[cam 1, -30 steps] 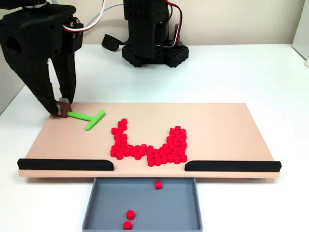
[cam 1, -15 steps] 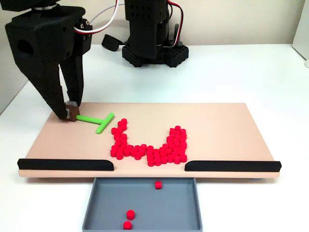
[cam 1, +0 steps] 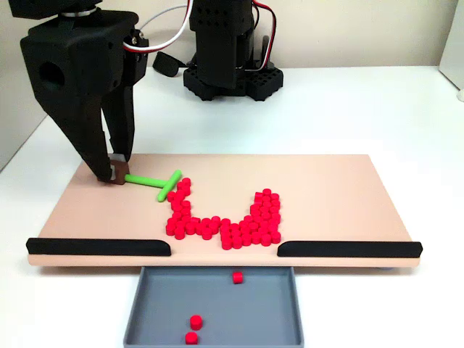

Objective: Gather the right side granules

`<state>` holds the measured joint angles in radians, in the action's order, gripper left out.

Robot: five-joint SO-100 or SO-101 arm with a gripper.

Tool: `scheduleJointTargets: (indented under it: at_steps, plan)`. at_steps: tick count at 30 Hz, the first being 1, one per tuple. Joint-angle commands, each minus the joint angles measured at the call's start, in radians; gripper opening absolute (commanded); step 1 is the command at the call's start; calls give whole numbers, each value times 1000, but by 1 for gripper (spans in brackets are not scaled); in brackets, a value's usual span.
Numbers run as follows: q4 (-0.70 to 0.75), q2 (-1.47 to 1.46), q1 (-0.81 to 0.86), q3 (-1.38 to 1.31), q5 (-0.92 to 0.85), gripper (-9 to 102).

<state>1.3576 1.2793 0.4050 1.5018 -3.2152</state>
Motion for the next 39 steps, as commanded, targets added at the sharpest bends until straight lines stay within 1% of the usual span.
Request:
scheduleJointTargets:
  at_steps: [1, 39]
  plan:
    - [2, 0, -17, -18, -532, 0]
    - [2, 0, -112, -18, -330, 0]
